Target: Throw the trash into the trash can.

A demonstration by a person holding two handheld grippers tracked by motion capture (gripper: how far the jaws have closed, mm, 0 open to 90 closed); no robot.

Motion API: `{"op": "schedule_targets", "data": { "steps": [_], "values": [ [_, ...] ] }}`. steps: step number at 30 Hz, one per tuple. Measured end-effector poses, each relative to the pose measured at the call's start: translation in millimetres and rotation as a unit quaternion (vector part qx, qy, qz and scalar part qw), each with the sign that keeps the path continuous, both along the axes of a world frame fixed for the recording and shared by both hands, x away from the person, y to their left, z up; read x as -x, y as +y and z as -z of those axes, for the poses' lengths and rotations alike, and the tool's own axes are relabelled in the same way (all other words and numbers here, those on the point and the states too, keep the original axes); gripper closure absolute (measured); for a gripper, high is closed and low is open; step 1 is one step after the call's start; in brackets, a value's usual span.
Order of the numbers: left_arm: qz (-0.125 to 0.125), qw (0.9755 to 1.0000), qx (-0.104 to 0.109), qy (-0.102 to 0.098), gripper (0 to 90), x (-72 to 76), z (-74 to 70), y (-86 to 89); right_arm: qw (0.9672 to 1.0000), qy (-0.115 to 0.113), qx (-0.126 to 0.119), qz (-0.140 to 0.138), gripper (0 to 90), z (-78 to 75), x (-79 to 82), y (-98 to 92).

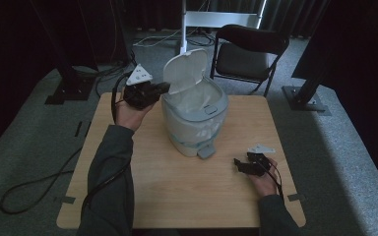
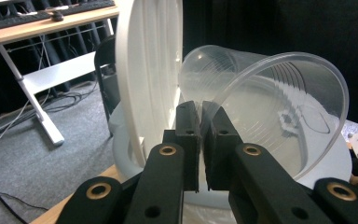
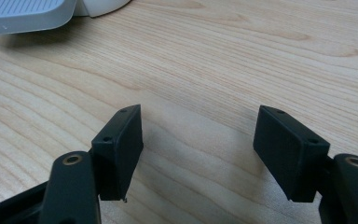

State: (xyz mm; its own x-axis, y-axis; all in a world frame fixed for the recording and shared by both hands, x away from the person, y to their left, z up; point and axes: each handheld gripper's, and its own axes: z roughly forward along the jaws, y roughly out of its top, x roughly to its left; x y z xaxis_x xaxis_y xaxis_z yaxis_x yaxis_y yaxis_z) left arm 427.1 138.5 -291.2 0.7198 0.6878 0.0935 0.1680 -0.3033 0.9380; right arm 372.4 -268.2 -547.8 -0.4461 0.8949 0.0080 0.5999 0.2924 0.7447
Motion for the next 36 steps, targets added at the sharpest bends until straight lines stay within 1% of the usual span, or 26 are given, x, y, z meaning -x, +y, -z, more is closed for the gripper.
{"op": "schedule_targets", "data": {
  "steps": [18,26,32,36],
  "values": [
    [0.005,1.0,-0.001,-0.002,85.6,-5.8,-0.7,-18.2,1.0,0.0,0.0,0.0,32.1,0.0,-0.1,0.1],
    [0.007,0.9999,-0.008,-0.002,85.6,-9.2,0.0,-27.5,1.0,0.0,0.0,0.0,32.2,0.0,-0.1,0.1],
    [0.004,1.0,0.002,-0.003,85.5,-11.5,-1.6,-30.0,1.0,0.0,0.0,0.0,32.1,0.0,-0.1,0.0],
    [0.003,1.0,0.003,-0.005,85.5,-12.8,-3.5,-31.7,1.0,0.0,0.0,-0.001,32.1,-0.1,-0.1,0.0]
  ]
}}
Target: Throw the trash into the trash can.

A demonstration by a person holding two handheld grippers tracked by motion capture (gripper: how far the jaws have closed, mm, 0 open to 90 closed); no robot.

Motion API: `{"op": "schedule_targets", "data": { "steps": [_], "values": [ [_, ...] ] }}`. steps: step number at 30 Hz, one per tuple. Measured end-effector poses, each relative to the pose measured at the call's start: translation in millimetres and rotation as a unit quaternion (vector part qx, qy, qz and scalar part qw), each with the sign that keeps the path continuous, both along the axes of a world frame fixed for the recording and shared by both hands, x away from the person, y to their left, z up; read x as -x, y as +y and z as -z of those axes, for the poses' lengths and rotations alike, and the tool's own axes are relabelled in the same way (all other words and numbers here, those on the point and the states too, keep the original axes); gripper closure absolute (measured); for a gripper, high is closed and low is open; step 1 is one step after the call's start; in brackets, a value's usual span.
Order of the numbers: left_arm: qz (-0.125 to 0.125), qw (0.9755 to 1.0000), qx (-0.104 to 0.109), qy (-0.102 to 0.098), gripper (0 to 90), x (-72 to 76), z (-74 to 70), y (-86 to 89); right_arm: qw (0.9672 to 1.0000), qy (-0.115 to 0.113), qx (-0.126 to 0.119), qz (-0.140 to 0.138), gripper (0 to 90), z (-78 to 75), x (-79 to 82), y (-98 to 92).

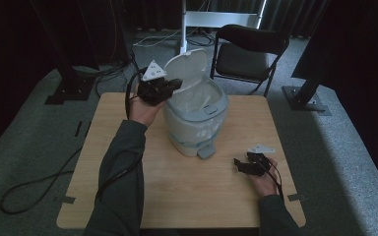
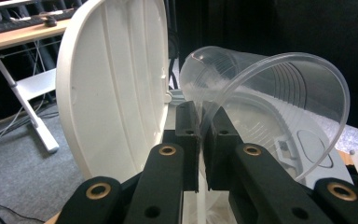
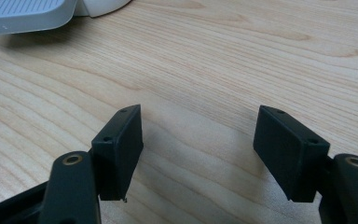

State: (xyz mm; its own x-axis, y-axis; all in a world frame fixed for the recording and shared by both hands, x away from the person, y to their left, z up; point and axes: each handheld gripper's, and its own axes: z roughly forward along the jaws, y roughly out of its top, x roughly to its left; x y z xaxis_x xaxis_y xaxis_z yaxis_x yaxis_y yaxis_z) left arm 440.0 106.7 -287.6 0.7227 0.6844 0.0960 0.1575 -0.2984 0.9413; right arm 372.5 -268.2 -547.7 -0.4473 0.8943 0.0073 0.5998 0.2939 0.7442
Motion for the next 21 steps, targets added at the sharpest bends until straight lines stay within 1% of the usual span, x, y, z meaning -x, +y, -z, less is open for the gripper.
{"op": "schedule_targets", "data": {
  "steps": [10,12,14,16,21],
  "values": [
    [0.0,1.0,0.004,0.004,85.4,-3.0,0.3,-3.9,1.0,0.0,0.0,0.0,32.1,0.0,0.0,0.0],
    [0.003,1.0,0.005,0.007,84.8,-4.0,0.7,-4.5,1.0,0.0,0.0,0.0,32.1,0.0,0.0,0.0],
    [0.004,0.9999,0.003,0.014,79.1,-5.4,1.3,-5.3,1.0,0.0,0.0,0.0,32.2,0.0,0.0,0.0],
    [0.007,0.9998,0.005,0.016,72.7,-5.7,2.1,-5.0,1.0,0.0,0.0,0.0,32.1,0.0,0.0,0.0],
    [0.005,0.9998,0.011,0.015,69.8,-4.8,2.2,-1.1,1.0,0.0,0.0,0.0,32.1,0.0,0.0,0.0]
  ]
}}
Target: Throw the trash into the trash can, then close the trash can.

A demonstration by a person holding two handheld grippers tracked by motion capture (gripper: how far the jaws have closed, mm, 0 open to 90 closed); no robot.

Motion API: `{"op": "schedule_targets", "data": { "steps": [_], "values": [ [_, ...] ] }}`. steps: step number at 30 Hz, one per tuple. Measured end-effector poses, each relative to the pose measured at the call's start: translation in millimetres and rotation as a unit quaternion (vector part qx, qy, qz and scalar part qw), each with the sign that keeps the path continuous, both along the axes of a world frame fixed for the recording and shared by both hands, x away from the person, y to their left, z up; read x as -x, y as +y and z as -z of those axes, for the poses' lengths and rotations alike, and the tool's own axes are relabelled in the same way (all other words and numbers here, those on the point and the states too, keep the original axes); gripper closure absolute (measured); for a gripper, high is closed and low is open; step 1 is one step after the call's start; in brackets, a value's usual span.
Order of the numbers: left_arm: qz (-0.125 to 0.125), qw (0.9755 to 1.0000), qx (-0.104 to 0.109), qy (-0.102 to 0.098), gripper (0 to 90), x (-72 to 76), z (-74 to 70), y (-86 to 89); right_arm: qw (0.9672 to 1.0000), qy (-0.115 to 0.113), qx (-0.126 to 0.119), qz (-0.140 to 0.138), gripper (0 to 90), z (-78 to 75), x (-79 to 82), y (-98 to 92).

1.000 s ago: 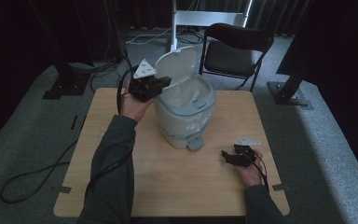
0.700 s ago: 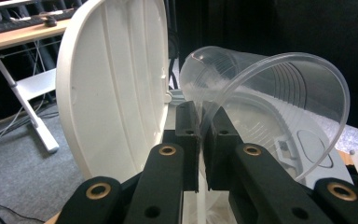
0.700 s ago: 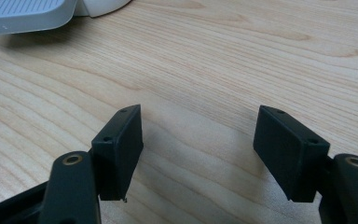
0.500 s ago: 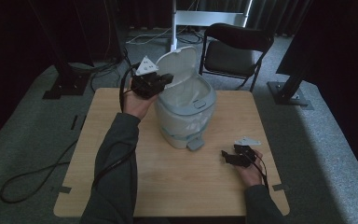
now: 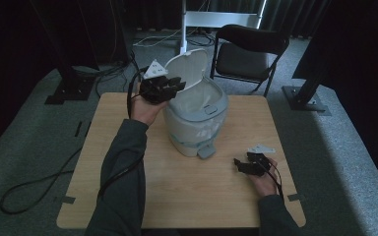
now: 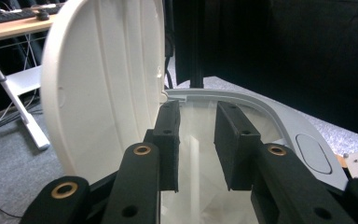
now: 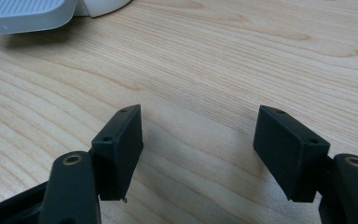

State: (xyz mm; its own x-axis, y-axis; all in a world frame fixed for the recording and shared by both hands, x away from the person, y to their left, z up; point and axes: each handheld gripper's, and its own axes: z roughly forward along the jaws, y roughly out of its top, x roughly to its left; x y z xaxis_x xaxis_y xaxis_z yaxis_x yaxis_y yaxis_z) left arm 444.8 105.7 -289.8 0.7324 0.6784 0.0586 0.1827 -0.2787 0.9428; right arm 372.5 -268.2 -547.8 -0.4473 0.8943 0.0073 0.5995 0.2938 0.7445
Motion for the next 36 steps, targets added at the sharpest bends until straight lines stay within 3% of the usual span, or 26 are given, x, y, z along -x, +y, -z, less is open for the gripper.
{"op": "schedule_targets", "data": {
  "steps": [10,14,18,24,36],
  "values": [
    [-0.01,0.9994,0.02,-0.025,66.8,7.8,-12.0,17.7,1.0,0.0,0.0,0.0,32.2,-0.1,0.1,0.0],
    [-0.016,0.9993,0.019,-0.029,65.7,9.6,-15.7,24.9,1.0,0.0,0.0,0.0,32.1,0.0,0.2,0.1],
    [-0.025,0.9985,0.037,-0.033,64.7,9.7,-17.5,32.6,1.0,0.0,0.0,0.0,32.2,0.0,0.3,0.1],
    [-0.038,0.9974,0.046,-0.041,60.1,10.2,-19.4,38.6,1.0,0.0,0.001,0.0,32.1,0.0,0.3,0.1],
    [-0.062,0.9965,0.044,-0.035,60.1,4.8,-14.3,42.6,1.0,0.0,0.0,0.0,32.1,0.0,0.3,0.1]
  ]
}}
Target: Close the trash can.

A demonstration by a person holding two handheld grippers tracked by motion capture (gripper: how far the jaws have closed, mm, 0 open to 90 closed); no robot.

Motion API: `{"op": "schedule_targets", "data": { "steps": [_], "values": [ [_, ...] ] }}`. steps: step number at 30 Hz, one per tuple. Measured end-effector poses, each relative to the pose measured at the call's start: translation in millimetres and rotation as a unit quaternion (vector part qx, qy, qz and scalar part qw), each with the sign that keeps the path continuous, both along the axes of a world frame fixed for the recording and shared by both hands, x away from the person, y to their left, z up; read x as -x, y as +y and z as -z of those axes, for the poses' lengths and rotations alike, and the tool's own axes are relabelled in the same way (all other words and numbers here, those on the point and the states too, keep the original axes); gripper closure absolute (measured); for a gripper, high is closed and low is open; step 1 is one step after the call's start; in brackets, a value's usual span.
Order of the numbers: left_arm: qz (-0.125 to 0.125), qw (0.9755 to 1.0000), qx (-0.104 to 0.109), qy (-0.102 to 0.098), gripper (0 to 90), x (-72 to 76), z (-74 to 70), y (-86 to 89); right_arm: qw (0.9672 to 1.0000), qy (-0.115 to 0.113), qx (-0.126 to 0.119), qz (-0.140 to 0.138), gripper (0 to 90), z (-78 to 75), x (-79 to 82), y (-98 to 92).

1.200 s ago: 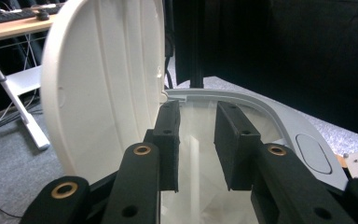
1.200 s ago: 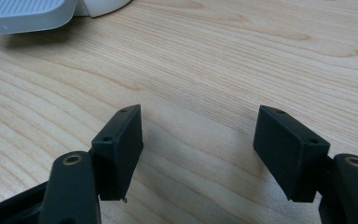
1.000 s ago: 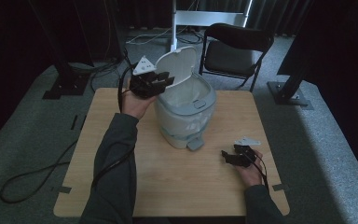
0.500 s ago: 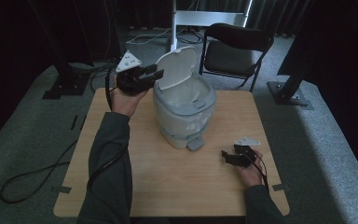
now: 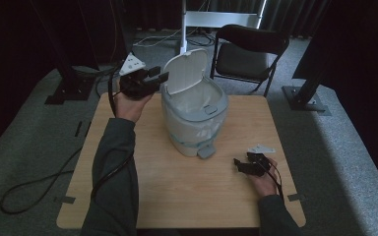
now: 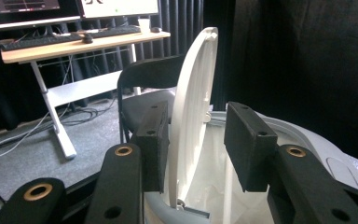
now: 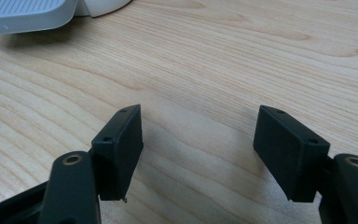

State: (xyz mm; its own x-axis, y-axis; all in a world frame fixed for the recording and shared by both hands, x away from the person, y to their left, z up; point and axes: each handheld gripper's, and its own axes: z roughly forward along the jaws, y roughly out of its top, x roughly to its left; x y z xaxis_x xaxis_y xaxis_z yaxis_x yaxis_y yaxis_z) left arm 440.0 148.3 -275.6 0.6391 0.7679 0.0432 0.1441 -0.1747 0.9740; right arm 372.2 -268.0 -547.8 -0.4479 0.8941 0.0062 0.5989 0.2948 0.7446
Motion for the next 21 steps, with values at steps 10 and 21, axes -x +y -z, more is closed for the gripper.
{"op": "schedule_targets", "data": {
  "steps": [10,21],
  "values": [
    [0.004,1.0,-0.001,0.004,70.2,-2.2,-0.4,-4.2,1.0,0.0,0.0,0.0,32.1,0.1,0.0,0.1],
    [-0.003,1.0,-0.001,0.005,69.7,-6.8,-4.1,-5.1,1.0,0.0,0.001,-0.001,32.1,0.0,0.0,0.0]
  ]
}}
